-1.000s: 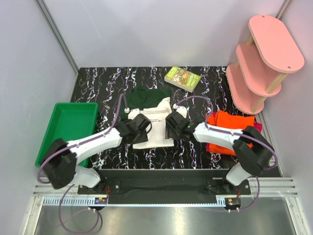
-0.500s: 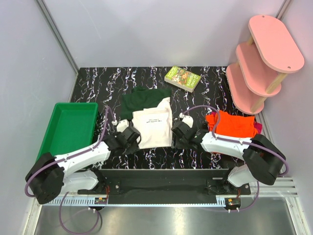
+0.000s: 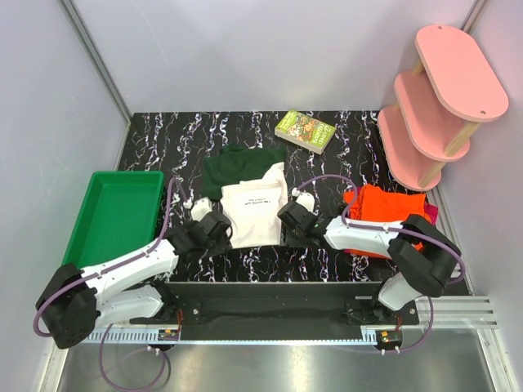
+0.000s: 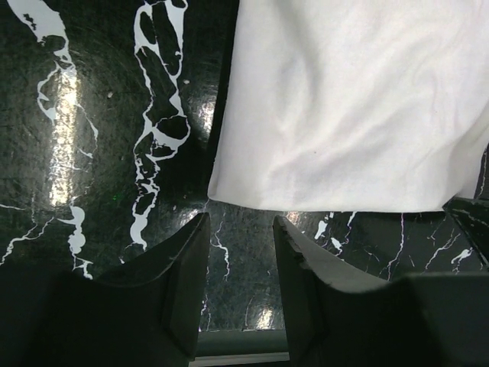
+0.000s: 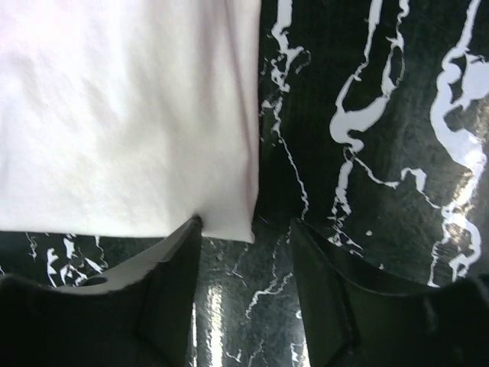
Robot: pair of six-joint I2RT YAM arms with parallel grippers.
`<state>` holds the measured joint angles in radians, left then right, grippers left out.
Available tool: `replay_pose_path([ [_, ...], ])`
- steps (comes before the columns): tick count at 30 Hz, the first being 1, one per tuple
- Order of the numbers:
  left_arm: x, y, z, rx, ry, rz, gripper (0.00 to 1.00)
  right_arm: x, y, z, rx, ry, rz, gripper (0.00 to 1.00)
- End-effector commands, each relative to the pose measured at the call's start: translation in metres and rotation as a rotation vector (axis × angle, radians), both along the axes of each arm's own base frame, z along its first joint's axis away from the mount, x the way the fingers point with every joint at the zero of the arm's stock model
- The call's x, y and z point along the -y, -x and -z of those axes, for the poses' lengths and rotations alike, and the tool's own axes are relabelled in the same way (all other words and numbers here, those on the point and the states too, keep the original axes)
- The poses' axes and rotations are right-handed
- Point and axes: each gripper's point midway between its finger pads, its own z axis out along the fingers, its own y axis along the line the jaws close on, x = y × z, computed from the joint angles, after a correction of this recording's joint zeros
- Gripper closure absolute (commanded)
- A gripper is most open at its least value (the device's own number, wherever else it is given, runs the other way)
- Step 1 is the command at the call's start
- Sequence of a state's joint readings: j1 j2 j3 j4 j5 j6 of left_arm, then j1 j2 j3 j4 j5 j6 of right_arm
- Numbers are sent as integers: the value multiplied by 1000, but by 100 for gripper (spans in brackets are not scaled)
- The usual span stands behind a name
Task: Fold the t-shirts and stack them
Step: Fold the tshirt
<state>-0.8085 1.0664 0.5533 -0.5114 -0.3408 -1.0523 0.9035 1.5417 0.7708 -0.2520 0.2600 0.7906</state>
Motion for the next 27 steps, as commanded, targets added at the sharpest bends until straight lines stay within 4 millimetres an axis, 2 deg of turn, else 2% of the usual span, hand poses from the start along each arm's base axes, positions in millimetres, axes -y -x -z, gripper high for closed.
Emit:
replay_pose_path([
  [1, -7, -4, -5, 36, -19, -35, 57, -2, 9, 17, -67, 36, -5, 49],
  [2, -8, -4, -4, 35, -24, -36, 57, 1, 11, 21, -79, 49, -1, 58],
  [5, -10, -5, -4, 31, -42, -45, 57, 8, 17, 26, -103, 77, 11, 69],
  [6, -10, -6, -4, 33, -45, -48, 57, 11, 20, 29, -112, 85, 12, 77],
  [10, -11, -7, -2, 23, -62, -56, 57, 17, 26, 30, -131, 93, 26, 92],
  [13, -12, -8, 2, 13, -75, -69, 56, 20, 28, 29, -135, 93, 31, 100],
  [17, -13, -11, 9, -2, -116, -80, 55, 23, 30, 27, -133, 96, 27, 100],
  [27, -6, -32, 11, 34, -153, -61, 54, 26, 33, 26, -137, 101, 16, 100],
])
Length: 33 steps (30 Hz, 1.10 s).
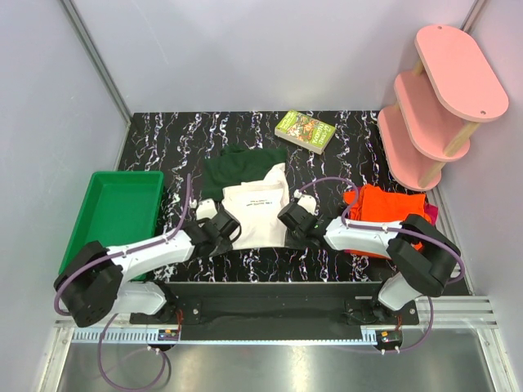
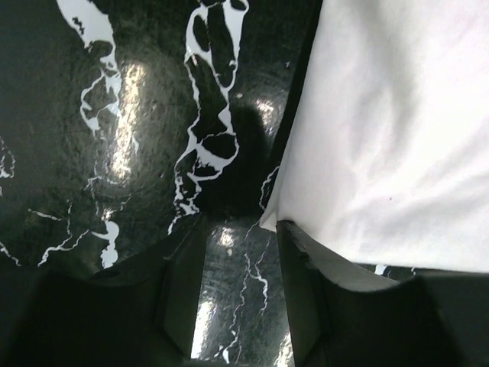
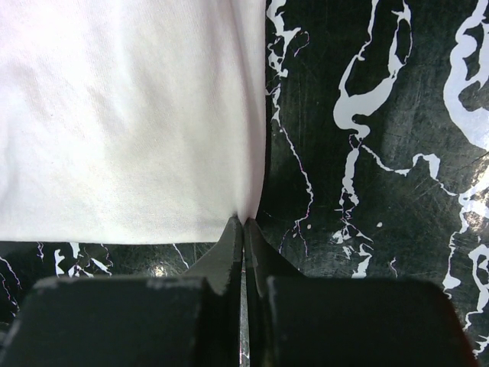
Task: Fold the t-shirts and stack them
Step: Fold the tshirt
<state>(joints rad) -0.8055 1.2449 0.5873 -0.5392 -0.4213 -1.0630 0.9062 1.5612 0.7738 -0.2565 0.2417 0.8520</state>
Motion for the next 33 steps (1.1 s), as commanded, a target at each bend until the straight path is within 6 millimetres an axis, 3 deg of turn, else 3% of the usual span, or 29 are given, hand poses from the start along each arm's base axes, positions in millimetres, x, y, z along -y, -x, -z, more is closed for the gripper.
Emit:
replay_pose_path([
  [1, 12, -31, -18, 107, 12, -2, 54, 30, 29, 22, -99, 123, -27, 100],
  [11, 29, -37, -19, 111, 83, 35, 54, 29, 29, 25, -109, 135, -45, 100],
  [17, 29, -33, -20, 107, 100, 43, 54, 29, 29, 27, -108, 139, -47, 100],
  [21, 24, -27, -7, 62, 65, 33, 54, 27, 28, 27, -112, 138, -50, 100],
  [26, 16, -14, 15, -46, 5, 12, 68, 25, 27, 26, -108, 137, -54, 100],
  [33, 11, -6, 26, -86, -18, 1, 84, 25, 27, 26, -109, 139, -57, 100],
])
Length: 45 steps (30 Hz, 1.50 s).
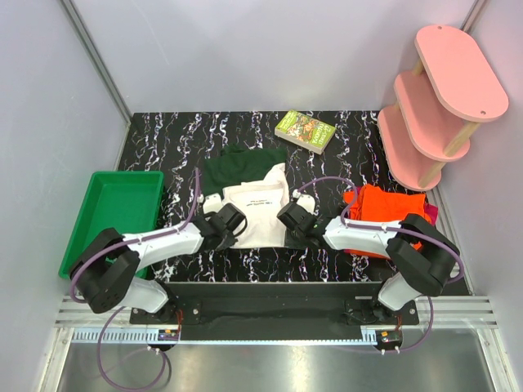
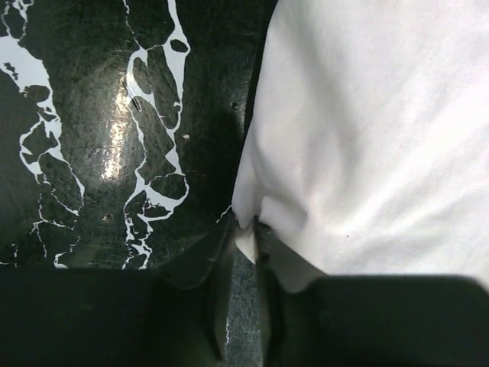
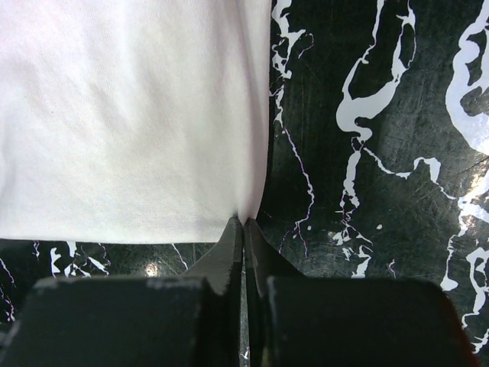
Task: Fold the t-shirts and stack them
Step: Fold the tshirt
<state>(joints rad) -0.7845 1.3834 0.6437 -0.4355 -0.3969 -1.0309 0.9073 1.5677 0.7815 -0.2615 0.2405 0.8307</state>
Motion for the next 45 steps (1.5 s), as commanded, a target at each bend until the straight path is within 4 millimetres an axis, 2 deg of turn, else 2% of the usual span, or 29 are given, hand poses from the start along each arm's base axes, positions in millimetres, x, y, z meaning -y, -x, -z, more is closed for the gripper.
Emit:
replay_pose_path([
  [1, -10, 16, 18, -89, -38, -13, 88, 26, 26, 26, -107, 128, -37, 100],
  [3, -11, 18, 19, -94, -42, -16, 96, 26, 26, 26, -105, 130, -37, 100],
  [5, -11, 19, 18, -97, -42, -17, 100, 25, 25, 25, -102, 128, -38, 100],
  [9, -11, 22, 13, -80, -29, -7, 100, 25, 24, 22, -92, 129, -43, 100],
  [13, -8, 27, -6, -27, -33, 23, 100, 33, 23, 8, -48, 122, -32, 100],
  [15, 0, 35, -19, 18, -3, 58, 100, 40, 26, 2, -28, 111, -26, 100],
  [18, 4, 50, -27, 46, 50, 69, 100, 49, 36, 1, -24, 100, -19, 100],
  [23, 2, 78, -26, 38, 111, 64, 100, 57, 53, -1, -28, 75, -1, 100],
  [26, -3, 85, -30, 41, 117, 55, 100, 59, 54, -10, -7, 63, 13, 100],
  [29, -4, 80, -46, 78, 117, 51, 100, 56, 42, -36, 69, 37, 21, 100],
  [30, -3, 74, -57, 107, 114, 48, 100, 48, 33, -53, 106, 16, 21, 100],
  [32, -1, 67, -72, 142, 103, 57, 100, 47, 22, -68, 154, 43, 9, 100],
  [33, 2, 60, -86, 177, 107, 55, 100, 36, 13, -87, 188, 18, 2, 100],
  [35, 6, 53, -99, 207, 84, 78, 100, 25, -2, -103, 228, 36, -21, 100],
  [36, 8, 47, -112, 239, 81, 78, 100, 22, -7, -106, 240, 49, -25, 100],
  [40, 3, 24, -132, 283, 22, 56, 100, 13, -37, -125, 294, 84, -21, 100],
  [45, -9, -11, -154, 333, -21, 35, 100, 25, -96, -148, 339, 100, 51, 100],
])
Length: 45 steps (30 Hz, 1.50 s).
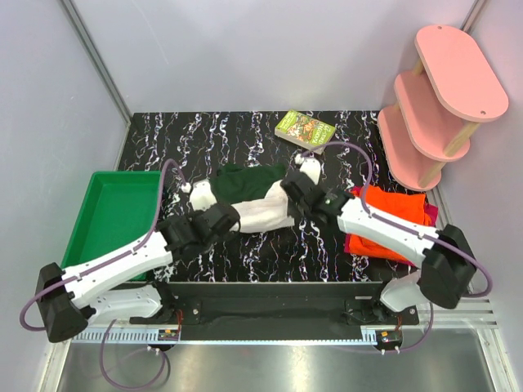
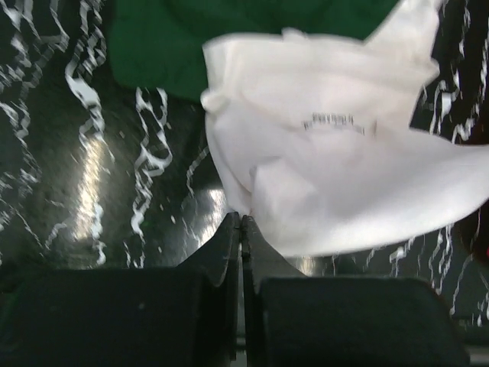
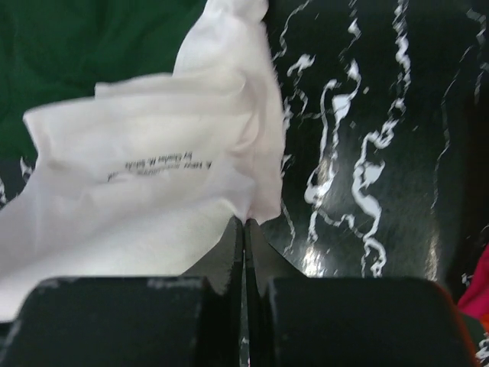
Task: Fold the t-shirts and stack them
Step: Fold the tshirt
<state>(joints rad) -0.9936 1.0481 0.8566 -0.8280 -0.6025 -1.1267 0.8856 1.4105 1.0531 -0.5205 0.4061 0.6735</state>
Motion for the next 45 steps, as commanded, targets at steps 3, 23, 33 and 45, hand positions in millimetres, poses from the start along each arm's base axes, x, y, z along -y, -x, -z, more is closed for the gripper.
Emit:
replay_pose_path([
  [3, -27, -54, -39, 124, -88, -60, 100, 25, -84, -43, 134, 61, 94, 100],
  [23, -42, -191, -36, 92, -175, -129, 100, -8, -221, -37, 161, 73, 93, 100],
  [33, -54, -254, -2, 25, -220, -169, 100, -5, -259, 6, 97, 49, 125, 100],
  [45, -71, -305, 25, -13, -206, -206, 100, -14, -307, 32, 85, -11, 124, 100],
])
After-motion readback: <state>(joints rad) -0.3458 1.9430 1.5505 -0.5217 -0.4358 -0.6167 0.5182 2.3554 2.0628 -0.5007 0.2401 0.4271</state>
